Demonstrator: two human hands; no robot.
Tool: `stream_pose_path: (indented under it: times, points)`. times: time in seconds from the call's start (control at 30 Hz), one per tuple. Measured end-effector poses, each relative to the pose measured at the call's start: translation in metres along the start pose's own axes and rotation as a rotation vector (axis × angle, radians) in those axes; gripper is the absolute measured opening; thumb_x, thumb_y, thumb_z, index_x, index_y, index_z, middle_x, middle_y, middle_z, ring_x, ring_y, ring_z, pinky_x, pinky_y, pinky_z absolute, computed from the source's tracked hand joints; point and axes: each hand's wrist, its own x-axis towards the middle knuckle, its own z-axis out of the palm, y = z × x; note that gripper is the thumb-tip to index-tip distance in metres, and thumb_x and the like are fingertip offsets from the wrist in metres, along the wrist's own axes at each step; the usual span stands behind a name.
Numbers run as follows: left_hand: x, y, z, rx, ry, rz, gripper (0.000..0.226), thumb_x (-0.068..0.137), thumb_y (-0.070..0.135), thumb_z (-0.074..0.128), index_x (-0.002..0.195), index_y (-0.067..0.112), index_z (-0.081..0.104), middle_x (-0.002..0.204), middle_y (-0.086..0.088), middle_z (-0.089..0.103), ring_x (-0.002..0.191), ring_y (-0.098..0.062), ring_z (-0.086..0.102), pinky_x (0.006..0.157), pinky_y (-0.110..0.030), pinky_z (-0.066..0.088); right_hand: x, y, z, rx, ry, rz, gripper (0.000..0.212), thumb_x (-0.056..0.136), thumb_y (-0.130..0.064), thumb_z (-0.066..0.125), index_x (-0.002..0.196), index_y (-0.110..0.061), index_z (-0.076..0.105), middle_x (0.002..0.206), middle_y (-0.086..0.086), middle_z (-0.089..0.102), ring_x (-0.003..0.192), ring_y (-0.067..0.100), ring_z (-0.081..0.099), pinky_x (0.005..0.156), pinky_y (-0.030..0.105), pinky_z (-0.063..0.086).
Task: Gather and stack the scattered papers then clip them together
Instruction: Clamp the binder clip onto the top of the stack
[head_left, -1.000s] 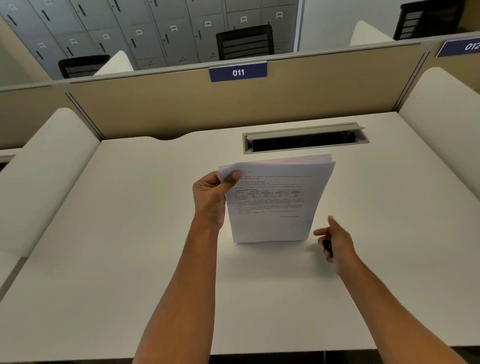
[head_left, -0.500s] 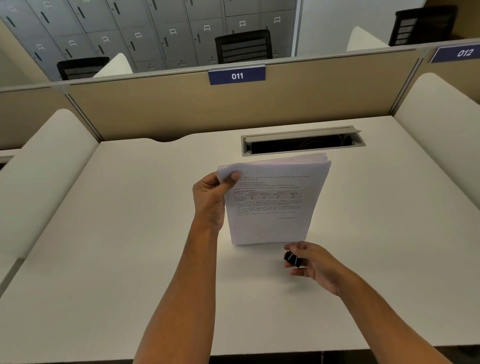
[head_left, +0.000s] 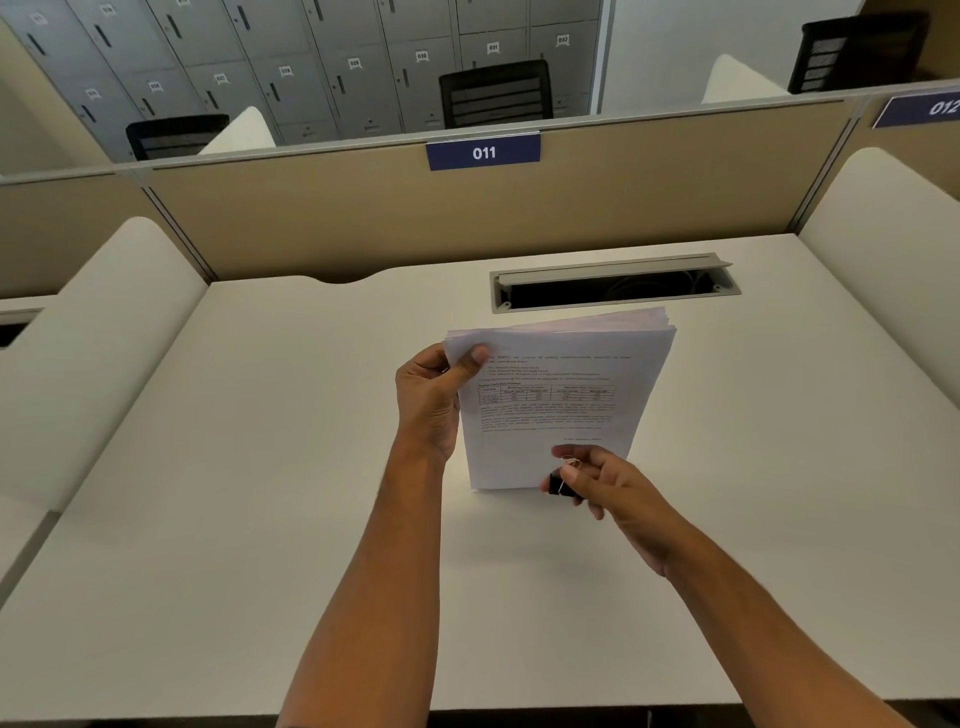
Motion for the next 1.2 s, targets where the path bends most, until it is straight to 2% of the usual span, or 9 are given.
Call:
stream_pose_path:
  times: [0.1, 0.23, 0.43, 0.57, 0.7, 0.8, 1.0, 1.1, 1.2]
  points:
    - [0.0, 0.0, 0.001, 0.015, 0.003, 0.003, 0.011, 0.083, 0.016, 0.08, 0.084, 0.026, 0.084, 0.085, 0.003, 0.077, 0.081, -0.014, 0.072, 0.073, -0.031, 0.061, 0.001, -0.008, 0.0, -0.006, -0.03, 0.007, 0.036, 0.098, -0.039, 0.068, 0.132, -0.029, 0.06, 0.113, -0.003, 0.079, 0.108, 0.005, 0.071, 0.09, 0.023, 0.044]
    - [0.002, 0.0, 0.002, 0.02, 0.009, -0.001, 0.011, 0.083, 0.016, 0.079, 0.083, 0.026, 0.084, 0.085, 0.003, 0.077, 0.081, -0.015, 0.072, 0.075, -0.032, 0.062, 0.002, -0.015, -0.003, -0.019, -0.033, 0.003, 0.043, 0.083, -0.037, 0.083, 0.122, -0.025, 0.07, 0.105, 0.003, 0.08, 0.089, 0.006, 0.074, 0.065, 0.011, 0.05]
    - [0.003, -0.002, 0.001, 0.026, 0.012, 0.003, 0.013, 0.085, 0.016, 0.079, 0.084, 0.028, 0.084, 0.086, 0.004, 0.078, 0.082, -0.014, 0.071, 0.075, -0.032, 0.061, 0.007, -0.016, -0.009, 0.009, -0.069, 0.01, 0.043, 0.082, -0.018, 0.086, 0.121, -0.018, 0.07, 0.112, 0.003, 0.079, 0.061, 0.014, 0.067, 0.049, 0.019, 0.045]
    - [0.005, -0.001, 0.002, 0.015, 0.011, -0.002, 0.009, 0.08, 0.019, 0.083, 0.083, 0.027, 0.084, 0.086, 0.004, 0.078, 0.082, -0.014, 0.071, 0.076, -0.032, 0.062, 0.009, -0.023, -0.009, 0.13, -0.077, -0.029, 0.048, 0.078, -0.011, 0.084, 0.123, -0.011, 0.068, 0.116, 0.012, 0.076, 0.081, 0.034, 0.077, 0.069, 0.03, 0.061]
    - [0.006, 0.0, 0.001, 0.022, 0.011, -0.005, 0.007, 0.078, 0.022, 0.084, 0.083, 0.027, 0.084, 0.086, 0.004, 0.078, 0.083, -0.014, 0.07, 0.08, -0.039, 0.06, 0.011, -0.031, -0.007, 0.239, -0.091, -0.097, 0.046, 0.078, -0.016, 0.088, 0.119, -0.011, 0.069, 0.118, 0.016, 0.074, 0.095, 0.041, 0.076, 0.081, 0.035, 0.061]
    - [0.006, -0.001, 0.001, 0.042, 0.016, -0.002, 0.008, 0.078, 0.023, 0.082, 0.083, 0.029, 0.084, 0.087, 0.005, 0.078, 0.085, -0.016, 0.068, 0.086, -0.045, 0.057, 0.011, -0.038, -0.005, 0.24, -0.101, -0.14, 0.043, 0.079, -0.024, 0.087, 0.118, -0.016, 0.07, 0.118, 0.018, 0.074, 0.098, 0.041, 0.075, 0.082, 0.034, 0.061]
    - [0.008, -0.002, 0.001, 0.048, 0.018, -0.003, 0.009, 0.076, 0.027, 0.08, 0.083, 0.03, 0.084, 0.087, 0.005, 0.078, 0.083, -0.012, 0.07, 0.083, -0.04, 0.059, 0.012, -0.044, -0.005, 0.202, -0.075, -0.17, 0.054, 0.072, -0.025, 0.09, 0.122, -0.023, 0.07, 0.12, 0.008, 0.074, 0.105, 0.038, 0.075, 0.086, 0.032, 0.061]
    - [0.01, -0.002, 0.0, 0.048, 0.025, -0.008, 0.008, 0.08, 0.024, 0.084, 0.084, 0.03, 0.084, 0.088, 0.005, 0.078, 0.083, -0.012, 0.07, 0.078, -0.033, 0.06, 0.011, -0.047, -0.004, 0.164, -0.061, -0.189, 0.042, 0.079, -0.024, 0.087, 0.118, -0.024, 0.071, 0.116, 0.006, 0.076, 0.1, 0.036, 0.077, 0.081, 0.031, 0.062]
    - [0.011, -0.003, 0.0, 0.052, 0.029, -0.01, 0.009, 0.081, 0.022, 0.082, 0.084, 0.029, 0.084, 0.088, 0.004, 0.078, 0.082, -0.012, 0.07, 0.078, -0.033, 0.06, 0.01, -0.053, -0.004, 0.013, -0.041, -0.245, 0.041, 0.081, -0.025, 0.087, 0.117, -0.022, 0.069, 0.112, 0.0, 0.077, 0.084, 0.028, 0.079, 0.067, 0.028, 0.061]
